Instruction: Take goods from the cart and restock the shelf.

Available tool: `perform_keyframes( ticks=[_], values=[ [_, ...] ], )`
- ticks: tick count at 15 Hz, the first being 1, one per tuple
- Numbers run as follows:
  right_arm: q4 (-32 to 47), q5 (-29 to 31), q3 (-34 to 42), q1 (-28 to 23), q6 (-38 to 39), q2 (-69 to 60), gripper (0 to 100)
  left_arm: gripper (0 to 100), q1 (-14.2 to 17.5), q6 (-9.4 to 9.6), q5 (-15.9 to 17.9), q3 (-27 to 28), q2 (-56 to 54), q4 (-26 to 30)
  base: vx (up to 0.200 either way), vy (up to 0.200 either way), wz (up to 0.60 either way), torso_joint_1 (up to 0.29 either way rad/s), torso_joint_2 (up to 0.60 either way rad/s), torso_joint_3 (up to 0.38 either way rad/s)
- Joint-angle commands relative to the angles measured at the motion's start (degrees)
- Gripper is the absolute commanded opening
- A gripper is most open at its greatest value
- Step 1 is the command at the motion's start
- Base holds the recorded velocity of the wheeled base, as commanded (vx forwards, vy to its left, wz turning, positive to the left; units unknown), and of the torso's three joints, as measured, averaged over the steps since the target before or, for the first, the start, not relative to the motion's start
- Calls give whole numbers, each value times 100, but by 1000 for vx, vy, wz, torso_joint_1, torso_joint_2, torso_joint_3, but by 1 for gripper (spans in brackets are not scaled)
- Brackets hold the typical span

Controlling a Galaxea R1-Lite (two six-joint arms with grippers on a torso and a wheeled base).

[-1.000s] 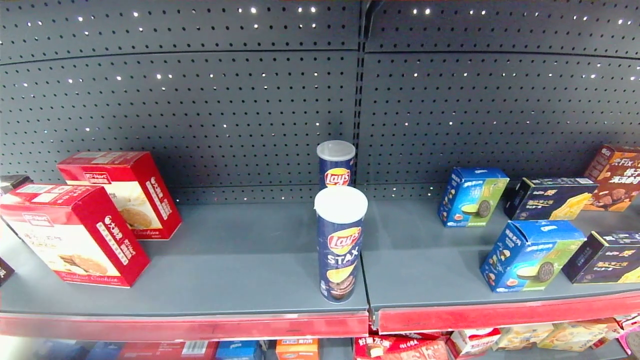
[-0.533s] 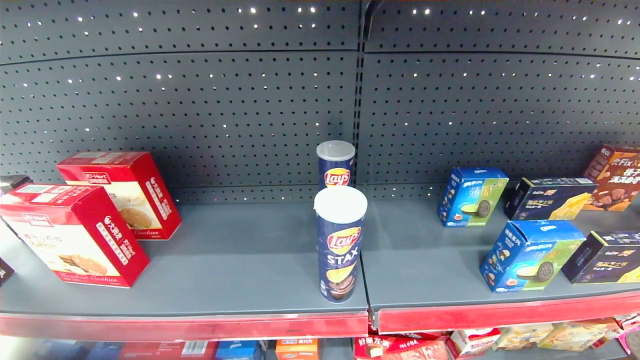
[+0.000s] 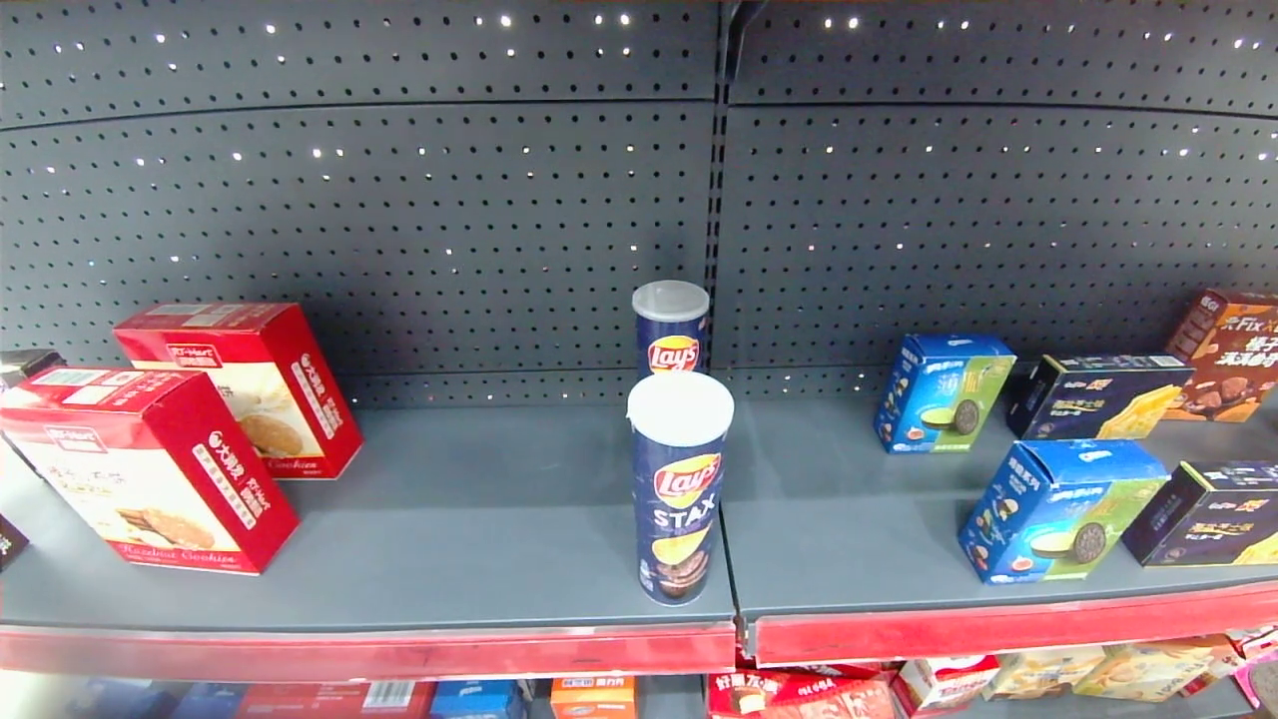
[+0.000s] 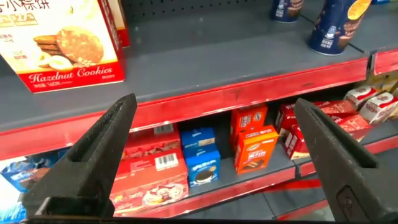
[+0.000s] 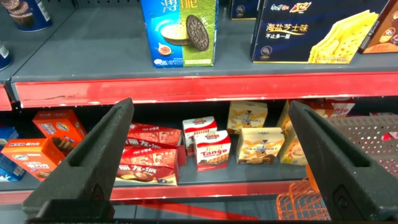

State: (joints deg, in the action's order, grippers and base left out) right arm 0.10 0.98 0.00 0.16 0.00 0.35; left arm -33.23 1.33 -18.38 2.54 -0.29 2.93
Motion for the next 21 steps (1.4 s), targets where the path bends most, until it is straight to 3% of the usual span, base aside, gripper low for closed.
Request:
perform_keyframes(
  ticks=[1,2,3,4,5,6,21],
  values=[
    [-1,-1,0,2,0,9,100,100,-219,-45,45,1,29,15,0,0,0,0,0,0],
    [-1,-1,0,2,0,9,100,100,-368,-80,63,1,29,15,0,0,0,0,0,0],
    [-1,-1,0,2,0,9,100,100,-808,-98,195,1,29,15,0,0,0,0,0,0],
    [-1,-1,0,2,0,9,100,100,-1027,-71,502,1,29,6,0,0,0,0,0,0],
    [-1,-1,0,2,0,9,100,100,-1080,-63,924,10,29,15,0,0,0,0,0,0],
    [-1,-1,0,2,0,9,100,100,-1054,-54,1118,10,29,24,0,0,0,0,0,0],
    [-1,-1,0,2,0,9,100,100,-1010,-63,1153,19,29,24,0,0,0,0,0,0]
  ],
)
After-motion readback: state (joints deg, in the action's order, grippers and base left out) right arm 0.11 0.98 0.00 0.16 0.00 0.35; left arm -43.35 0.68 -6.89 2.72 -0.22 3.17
